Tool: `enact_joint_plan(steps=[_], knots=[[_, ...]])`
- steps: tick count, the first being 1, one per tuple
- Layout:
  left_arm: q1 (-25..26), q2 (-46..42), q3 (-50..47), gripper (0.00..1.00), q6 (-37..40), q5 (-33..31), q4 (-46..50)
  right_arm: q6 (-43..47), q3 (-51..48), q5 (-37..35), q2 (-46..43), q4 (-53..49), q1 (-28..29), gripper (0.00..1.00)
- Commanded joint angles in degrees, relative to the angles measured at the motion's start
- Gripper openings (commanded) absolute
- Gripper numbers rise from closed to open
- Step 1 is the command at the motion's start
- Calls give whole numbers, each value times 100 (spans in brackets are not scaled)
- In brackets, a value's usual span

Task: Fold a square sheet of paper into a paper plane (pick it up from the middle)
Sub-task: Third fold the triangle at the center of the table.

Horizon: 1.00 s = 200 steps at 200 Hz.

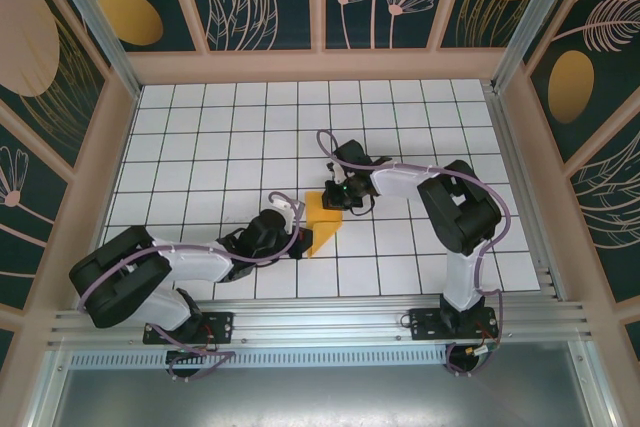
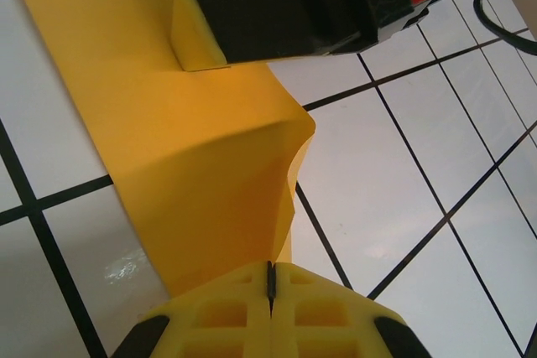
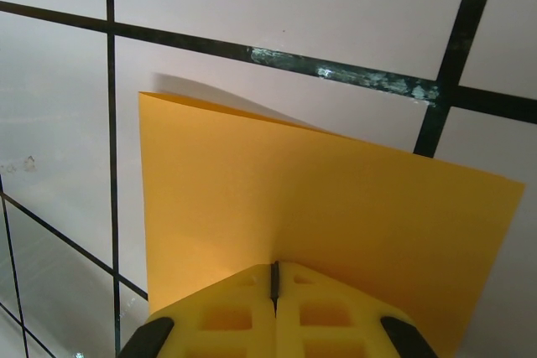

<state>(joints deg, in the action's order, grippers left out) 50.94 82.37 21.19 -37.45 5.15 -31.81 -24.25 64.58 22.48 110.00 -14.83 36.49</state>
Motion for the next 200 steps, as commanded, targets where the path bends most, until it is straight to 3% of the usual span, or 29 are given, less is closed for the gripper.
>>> enact_joint_plan(steps=[1, 58, 102, 155, 200], knots=[[-56, 61, -45, 0, -87, 44, -150, 118, -7, -200, 192, -240, 64, 6], [-189, 310, 104, 0, -43, 313, -103, 76, -24, -170, 188, -208, 95, 6], [-225, 379, -20, 0, -185, 1156, -835, 62, -25, -197, 234, -205, 95, 6], [-233, -7, -51, 0, -227, 1199, -978, 48, -33, -221, 243, -213, 93, 6], [-234, 196, 138, 0, 36, 1316, -642, 43, -15, -182, 217, -209, 82, 6]])
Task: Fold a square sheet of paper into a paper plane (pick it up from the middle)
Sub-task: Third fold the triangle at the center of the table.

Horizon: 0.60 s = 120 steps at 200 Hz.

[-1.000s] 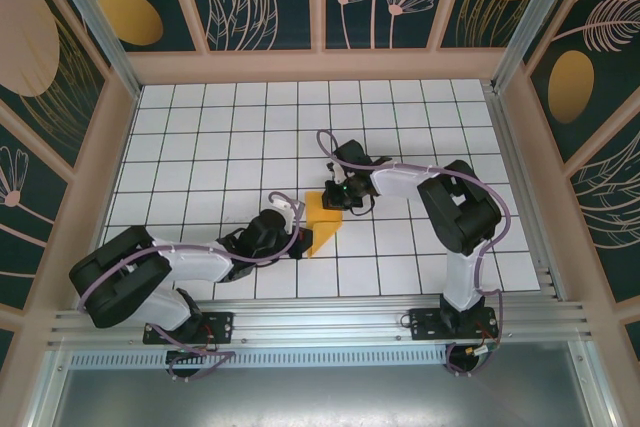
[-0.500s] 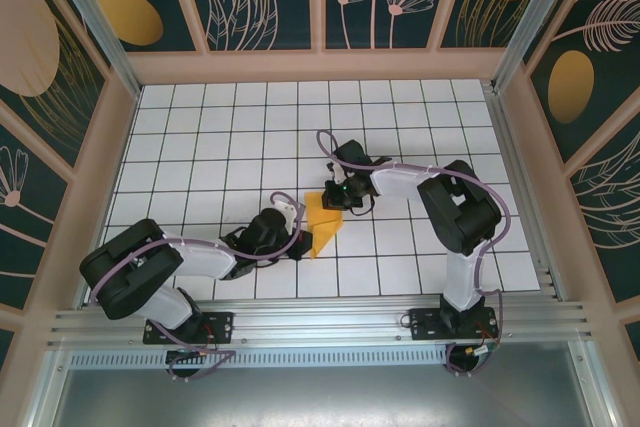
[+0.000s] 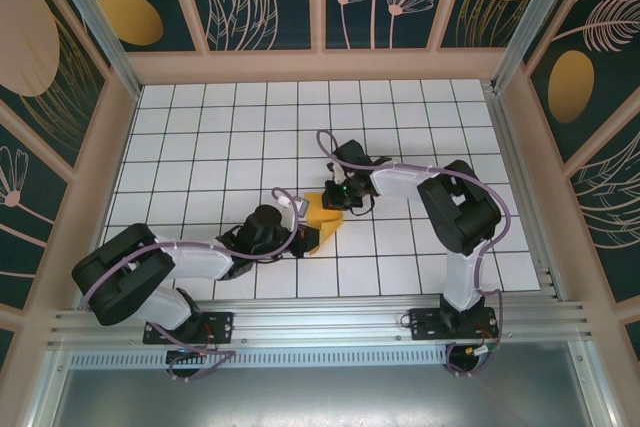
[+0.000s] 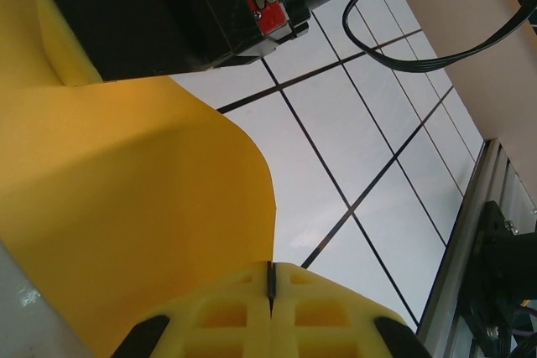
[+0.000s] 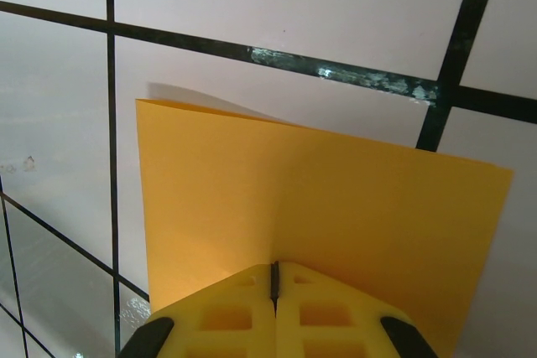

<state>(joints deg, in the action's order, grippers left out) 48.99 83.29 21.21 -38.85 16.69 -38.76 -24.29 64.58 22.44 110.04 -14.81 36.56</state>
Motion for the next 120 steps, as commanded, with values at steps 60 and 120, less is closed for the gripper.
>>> enact_joint_plan(steps=[60, 120], knots=[[-39, 539, 369, 0, 226, -142, 517, 81, 21, -143, 247, -235, 80, 6], [-160, 557, 455, 0, 392, -224, 783, 92, 20, -110, 268, -234, 87, 6]])
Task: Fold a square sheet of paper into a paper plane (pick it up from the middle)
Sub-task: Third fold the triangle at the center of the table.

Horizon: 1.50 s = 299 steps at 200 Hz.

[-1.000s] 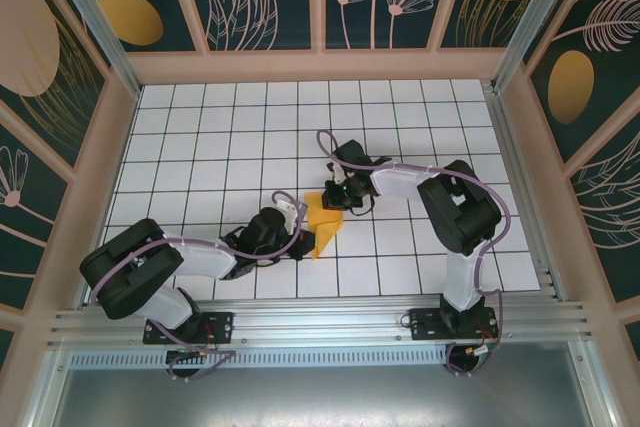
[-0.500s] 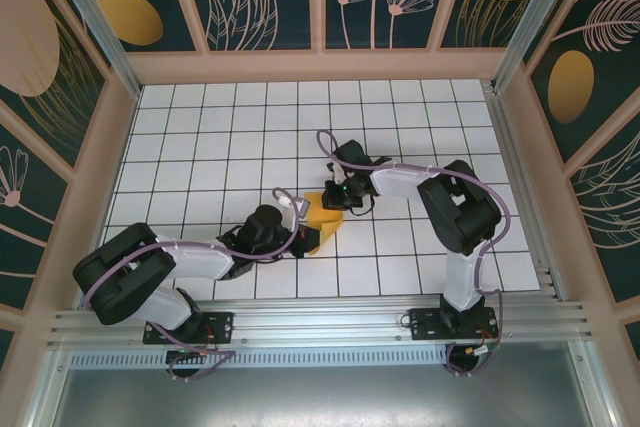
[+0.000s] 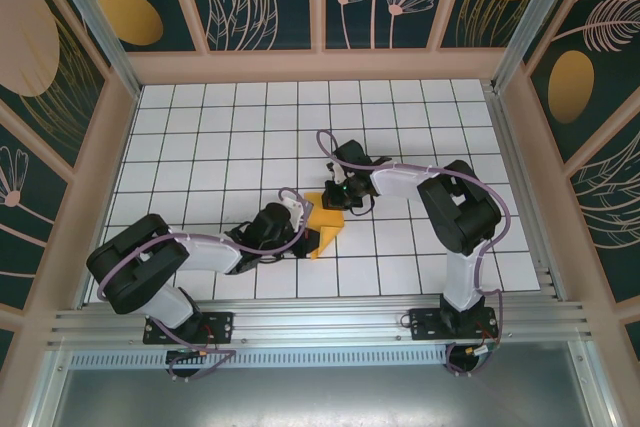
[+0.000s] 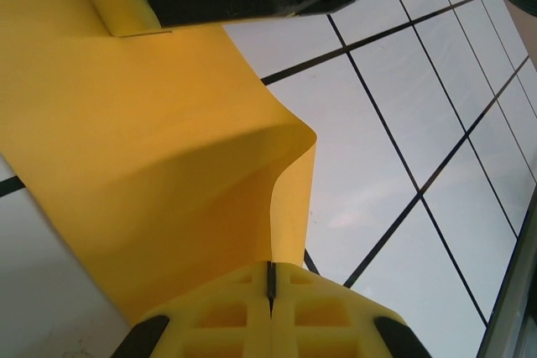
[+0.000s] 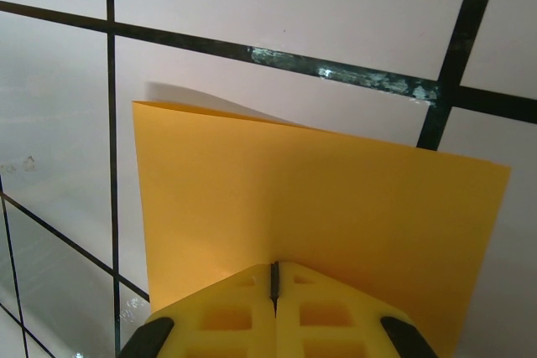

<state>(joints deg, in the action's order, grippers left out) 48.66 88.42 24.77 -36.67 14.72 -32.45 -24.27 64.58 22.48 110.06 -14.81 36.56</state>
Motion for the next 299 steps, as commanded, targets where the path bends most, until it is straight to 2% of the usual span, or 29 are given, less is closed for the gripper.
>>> enact_joint_plan(steps=[1, 109, 253, 299], knots=[[-132, 44, 98, 0, 175, -20, 155, 85, 20, -113, 264, -238, 88, 6], [-279, 138, 56, 0, 18, 171, 143, 80, 101, -124, 302, -287, 84, 6], [-279, -38, -131, 1, -142, -282, 264, 72, 130, -130, 349, -312, 95, 7], [-279, -10, -142, 2, -141, -237, 265, 63, 117, -128, 352, -310, 97, 7]])
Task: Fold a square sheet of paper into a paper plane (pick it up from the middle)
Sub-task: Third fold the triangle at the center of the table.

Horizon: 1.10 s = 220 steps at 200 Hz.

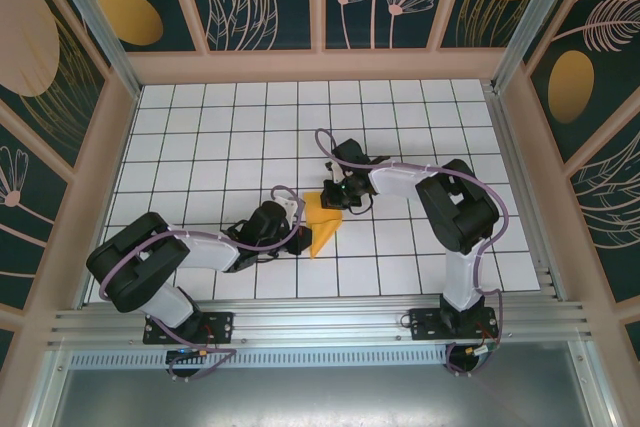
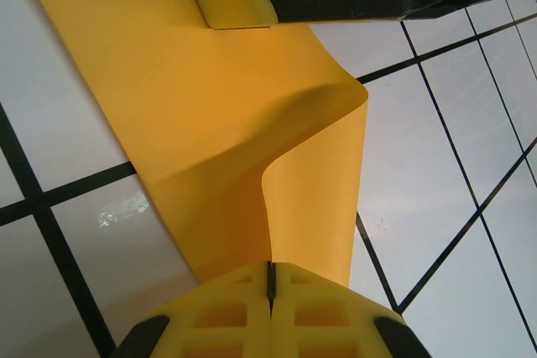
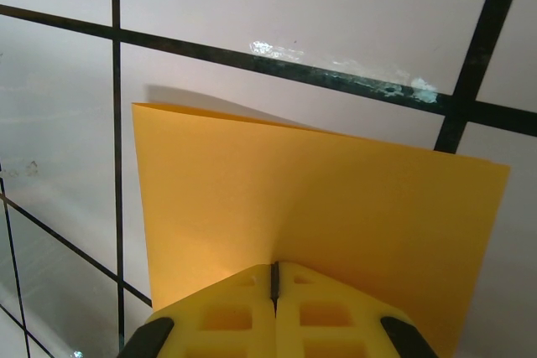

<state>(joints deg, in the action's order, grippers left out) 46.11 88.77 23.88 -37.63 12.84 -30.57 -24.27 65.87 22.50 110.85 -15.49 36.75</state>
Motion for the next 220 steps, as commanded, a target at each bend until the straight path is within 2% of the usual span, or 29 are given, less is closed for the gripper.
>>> enact_joint_plan(steps=[1, 81, 220], knots=[[-23, -45, -51, 2, -39, -56, 82, 63, -12, -131, 272, -243, 78, 7], [-29, 140, 275, 4, 365, -78, 341, 72, -1, -131, 267, -255, 85, 6], [-23, 226, 348, 5, 482, -195, 476, 83, 5, -136, 274, -286, 82, 7]])
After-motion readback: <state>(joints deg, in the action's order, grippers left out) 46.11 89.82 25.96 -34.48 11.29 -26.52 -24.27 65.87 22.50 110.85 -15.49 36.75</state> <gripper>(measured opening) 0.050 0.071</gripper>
